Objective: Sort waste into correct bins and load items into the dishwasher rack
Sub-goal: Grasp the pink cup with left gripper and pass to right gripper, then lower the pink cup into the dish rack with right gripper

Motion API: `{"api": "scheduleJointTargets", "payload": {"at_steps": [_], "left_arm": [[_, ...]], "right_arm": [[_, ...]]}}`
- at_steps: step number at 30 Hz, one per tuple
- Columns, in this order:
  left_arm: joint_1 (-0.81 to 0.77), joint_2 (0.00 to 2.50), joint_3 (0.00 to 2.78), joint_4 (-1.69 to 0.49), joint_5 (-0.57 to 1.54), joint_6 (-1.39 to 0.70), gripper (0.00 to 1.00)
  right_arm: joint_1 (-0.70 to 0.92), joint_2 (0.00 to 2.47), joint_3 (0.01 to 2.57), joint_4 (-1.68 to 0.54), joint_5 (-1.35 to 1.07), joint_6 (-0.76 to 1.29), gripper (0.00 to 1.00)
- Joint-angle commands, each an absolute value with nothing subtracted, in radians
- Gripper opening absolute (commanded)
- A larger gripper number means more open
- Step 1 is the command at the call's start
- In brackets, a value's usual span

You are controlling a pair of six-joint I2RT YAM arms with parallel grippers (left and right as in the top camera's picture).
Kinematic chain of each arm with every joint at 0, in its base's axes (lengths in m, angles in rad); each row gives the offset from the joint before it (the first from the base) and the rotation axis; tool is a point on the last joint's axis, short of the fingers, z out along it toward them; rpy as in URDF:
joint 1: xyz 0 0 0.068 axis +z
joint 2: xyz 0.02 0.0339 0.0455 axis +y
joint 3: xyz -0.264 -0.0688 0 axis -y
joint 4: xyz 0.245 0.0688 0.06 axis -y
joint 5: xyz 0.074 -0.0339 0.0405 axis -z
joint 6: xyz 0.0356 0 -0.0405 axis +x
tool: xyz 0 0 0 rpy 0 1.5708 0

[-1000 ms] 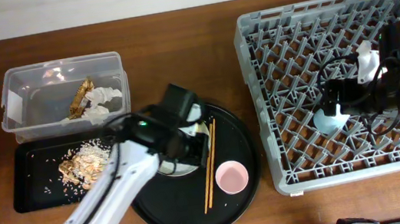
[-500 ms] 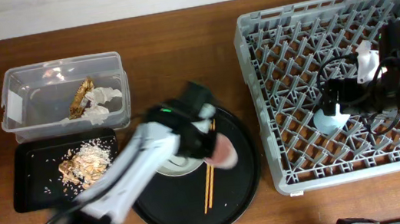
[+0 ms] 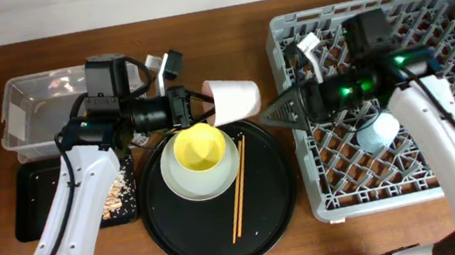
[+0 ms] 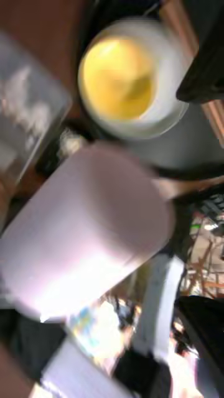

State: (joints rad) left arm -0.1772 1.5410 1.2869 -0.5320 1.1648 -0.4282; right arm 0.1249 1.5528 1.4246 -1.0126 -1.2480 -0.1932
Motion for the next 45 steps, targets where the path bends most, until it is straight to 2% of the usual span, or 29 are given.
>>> {"api": "scheduleJointTargets", "payload": {"at_steps": [1,4,6,8,12,13,14,15,18,21,22,23,27,31,35,39,45], "left_arm": [[-0.176,1.546,1.293,-0.527,1.292,-0.434,0.0],[-0.176,1.546,1.293,-0.527,1.322,-0.434,0.0],[-0.18,1.546,1.293,-0.527,1.338,-0.434,0.0],[-0.195,1.546,1.293,-0.526,1.34,-0.434,0.0],[-0.209,1.546,1.293,-0.527,1.343,-0.434,0.0],[-0.21,1.546,1.293,-0.527,1.343,-0.434,0.0],[-0.209,1.546,1.293,-0.527,1.343,-0.434,0.0],[-0.21,1.546,1.293,-0.526,1.343,-0.434,0.0],[-0.209,1.546,1.293,-0.526,1.339,-0.433,0.01],[-0.209,1.546,1.293,-0.524,1.298,-0.412,0.38],[-0.209,1.546,1.293,-0.542,1.237,-0.376,0.45],[-0.209,1.546,1.293,-0.578,1.158,-0.339,0.46],[-0.201,1.532,1.293,-0.862,0.563,-0.207,0.5],[-0.198,1.482,1.293,-0.971,0.316,-0.207,0.51],[-0.198,1.441,1.293,-0.978,0.302,-0.207,0.51],[-0.198,1.441,1.293,-0.984,0.302,-0.207,0.51],[-0.198,1.441,1.293,-0.989,0.302,-0.207,0.51]], "right_arm": [[0.169,1.568,1.427,-0.936,-1.448,-0.209,0.99],[0.193,1.568,1.427,-0.875,-1.452,-0.209,0.99],[0.212,1.568,1.427,-0.846,-1.471,-0.209,0.93],[0.217,1.568,1.427,-0.824,-1.47,-0.209,0.81],[0.217,1.568,1.427,-0.793,-1.47,-0.209,0.78],[0.217,1.568,1.427,-0.788,-1.471,-0.209,0.75],[0.217,1.568,1.427,-0.788,-1.471,-0.209,0.66],[0.217,1.568,1.427,-0.789,-1.471,-0.209,0.63],[0.217,1.568,1.427,-0.789,-1.47,-0.209,0.61],[0.217,1.568,1.427,-0.799,-1.418,-0.208,0.6],[0.217,1.568,1.427,-0.83,-1.312,-0.205,0.59],[0.216,1.568,1.427,-0.862,-1.204,-0.205,0.57],[0.16,1.554,1.445,-1.086,-0.679,-0.205,0.52],[0.027,1.545,1.542,-1.258,-0.353,-0.111,0.51],[-0.073,1.546,1.589,-1.34,-0.09,0.018,0.5],[-0.092,1.58,1.587,-1.406,-0.014,0.043,0.5],[-0.092,1.691,1.587,-1.438,-0.057,0.034,0.52]]}}
